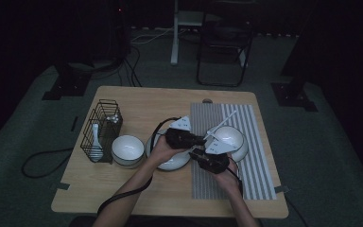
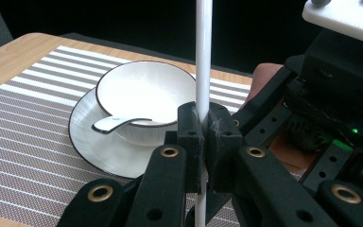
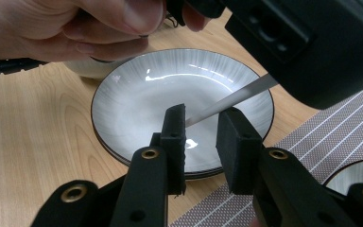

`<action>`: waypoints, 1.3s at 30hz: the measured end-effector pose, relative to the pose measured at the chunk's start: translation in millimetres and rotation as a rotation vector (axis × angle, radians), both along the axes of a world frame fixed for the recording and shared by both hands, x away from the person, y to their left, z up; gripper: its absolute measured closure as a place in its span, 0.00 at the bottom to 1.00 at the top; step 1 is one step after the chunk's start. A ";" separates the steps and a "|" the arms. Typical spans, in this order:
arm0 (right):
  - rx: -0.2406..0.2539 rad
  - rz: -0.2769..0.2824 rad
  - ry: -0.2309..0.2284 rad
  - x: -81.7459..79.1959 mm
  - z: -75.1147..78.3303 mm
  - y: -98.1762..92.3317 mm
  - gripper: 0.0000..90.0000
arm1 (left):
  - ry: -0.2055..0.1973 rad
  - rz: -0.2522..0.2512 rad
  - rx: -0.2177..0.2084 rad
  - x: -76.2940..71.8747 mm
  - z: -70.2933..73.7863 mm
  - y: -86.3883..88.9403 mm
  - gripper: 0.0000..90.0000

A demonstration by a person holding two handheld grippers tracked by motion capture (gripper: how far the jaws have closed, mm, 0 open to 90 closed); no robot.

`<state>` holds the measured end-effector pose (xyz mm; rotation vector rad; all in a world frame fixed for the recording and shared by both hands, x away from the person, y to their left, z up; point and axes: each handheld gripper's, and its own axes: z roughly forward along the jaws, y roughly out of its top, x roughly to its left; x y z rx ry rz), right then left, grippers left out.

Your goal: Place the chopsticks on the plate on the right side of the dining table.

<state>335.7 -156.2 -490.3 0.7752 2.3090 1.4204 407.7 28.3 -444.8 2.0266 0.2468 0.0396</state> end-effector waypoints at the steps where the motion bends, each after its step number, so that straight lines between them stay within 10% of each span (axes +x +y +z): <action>1: -0.002 0.000 0.001 0.3 -0.2 -0.3 0.81 | 0.001 0.005 0.000 0.6 0.2 0.6 0.96; 39: -0.163 -0.007 0.053 -10.7 -29.4 -25.3 0.56 | -0.028 0.114 0.058 13.0 3.7 9.7 0.96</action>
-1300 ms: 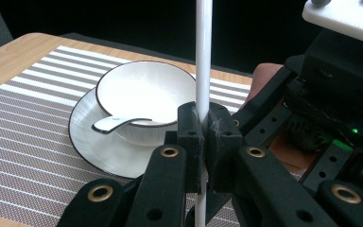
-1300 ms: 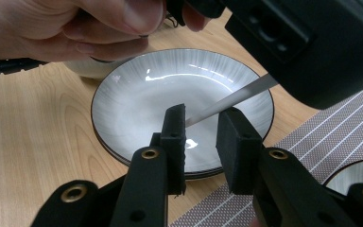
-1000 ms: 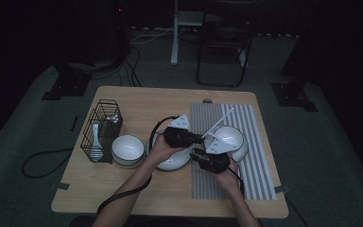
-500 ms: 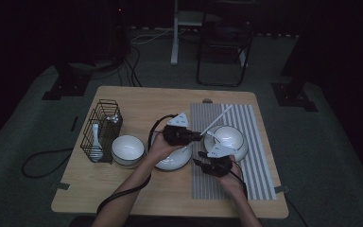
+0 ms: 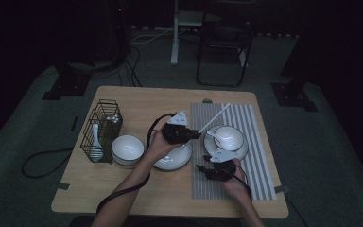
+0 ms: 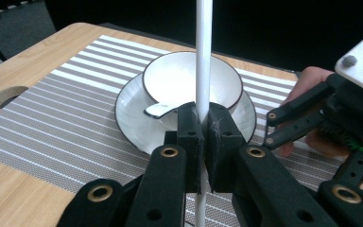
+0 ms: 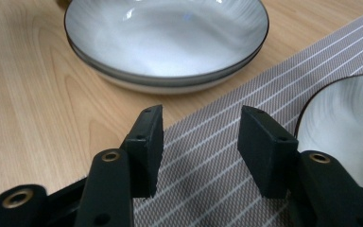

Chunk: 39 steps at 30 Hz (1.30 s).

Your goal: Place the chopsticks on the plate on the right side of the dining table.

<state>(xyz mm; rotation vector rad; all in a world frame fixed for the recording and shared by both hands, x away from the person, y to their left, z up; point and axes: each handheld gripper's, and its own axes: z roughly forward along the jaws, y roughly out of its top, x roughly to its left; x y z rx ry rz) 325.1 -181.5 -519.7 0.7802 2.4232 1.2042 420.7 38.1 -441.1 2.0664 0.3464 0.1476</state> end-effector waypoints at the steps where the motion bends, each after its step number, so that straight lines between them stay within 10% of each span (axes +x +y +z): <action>1: -0.005 0.004 0.000 -0.9 -0.5 -1.1 0.56 | -0.002 0.006 0.005 0.6 -0.1 0.1 0.96; 39: -0.040 0.034 0.065 -17.3 -20.4 -21.3 0.53 | 0.019 0.101 0.057 18.5 -16.1 3.0 0.96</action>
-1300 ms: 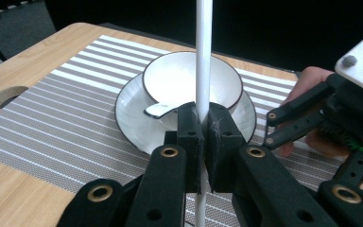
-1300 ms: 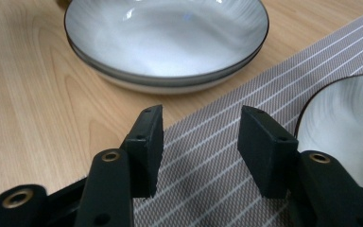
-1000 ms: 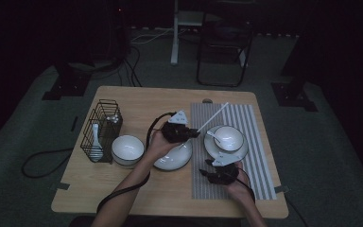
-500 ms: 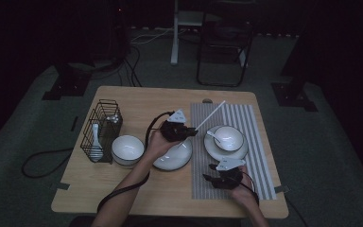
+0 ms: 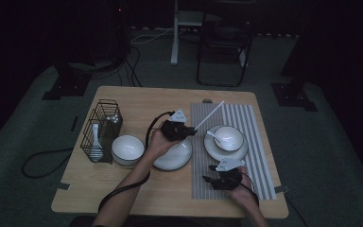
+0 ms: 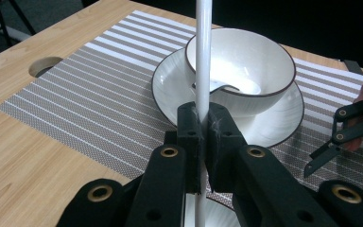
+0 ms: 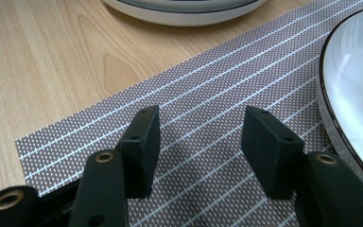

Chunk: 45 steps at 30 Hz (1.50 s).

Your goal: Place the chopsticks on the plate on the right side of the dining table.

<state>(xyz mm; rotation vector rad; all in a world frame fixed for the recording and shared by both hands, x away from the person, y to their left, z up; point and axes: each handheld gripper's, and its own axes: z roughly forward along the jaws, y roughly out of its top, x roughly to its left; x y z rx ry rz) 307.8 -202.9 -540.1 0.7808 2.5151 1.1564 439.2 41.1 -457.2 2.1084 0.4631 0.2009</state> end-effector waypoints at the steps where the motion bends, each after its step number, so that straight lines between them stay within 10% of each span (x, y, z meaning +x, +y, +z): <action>1: 0.000 0.000 0.001 0.0 -0.3 0.0 0.53 | 0.002 0.002 0.000 0.4 -0.4 0.1 0.96; 45: -0.009 -0.011 0.013 0.2 -7.1 -1.1 0.48 | 0.032 0.030 0.052 15.4 -19.9 -14.6 0.96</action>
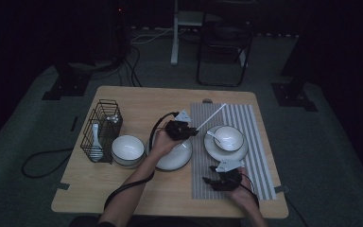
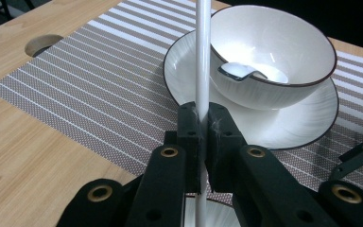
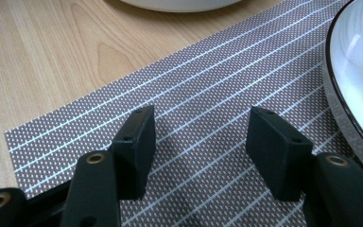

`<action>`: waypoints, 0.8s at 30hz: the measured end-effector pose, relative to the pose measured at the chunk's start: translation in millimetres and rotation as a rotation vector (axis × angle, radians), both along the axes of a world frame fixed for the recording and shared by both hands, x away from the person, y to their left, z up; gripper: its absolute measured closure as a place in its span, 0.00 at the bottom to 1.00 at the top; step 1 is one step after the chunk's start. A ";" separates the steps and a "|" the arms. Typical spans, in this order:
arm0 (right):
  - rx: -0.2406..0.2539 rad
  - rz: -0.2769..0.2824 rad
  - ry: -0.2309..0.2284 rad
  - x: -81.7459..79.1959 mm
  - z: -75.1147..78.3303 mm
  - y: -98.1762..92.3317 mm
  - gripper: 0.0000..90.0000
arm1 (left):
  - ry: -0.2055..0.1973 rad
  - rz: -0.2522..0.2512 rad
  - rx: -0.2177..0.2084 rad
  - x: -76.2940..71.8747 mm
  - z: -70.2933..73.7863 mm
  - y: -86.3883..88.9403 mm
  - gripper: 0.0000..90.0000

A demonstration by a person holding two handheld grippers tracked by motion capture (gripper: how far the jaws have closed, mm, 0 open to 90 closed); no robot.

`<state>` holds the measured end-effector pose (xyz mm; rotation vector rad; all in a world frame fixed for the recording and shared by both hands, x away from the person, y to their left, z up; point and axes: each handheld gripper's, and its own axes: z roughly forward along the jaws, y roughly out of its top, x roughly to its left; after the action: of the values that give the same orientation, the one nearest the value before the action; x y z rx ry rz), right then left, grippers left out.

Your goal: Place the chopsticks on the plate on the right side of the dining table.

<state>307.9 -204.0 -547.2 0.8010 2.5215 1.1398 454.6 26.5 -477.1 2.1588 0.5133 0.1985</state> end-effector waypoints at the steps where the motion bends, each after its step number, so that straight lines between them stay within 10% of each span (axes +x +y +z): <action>1: 0.000 0.000 -0.001 0.1 0.0 0.0 0.48 | 0.001 0.002 0.002 0.3 -0.6 -0.7 0.96; 24: -0.002 0.001 -0.004 -0.4 -0.1 0.2 0.48 | 0.009 0.002 0.084 7.6 -14.8 -20.8 0.96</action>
<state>307.5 -203.9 -547.3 0.7957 2.5200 1.1379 462.2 5.7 -491.9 2.2418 0.5207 0.2156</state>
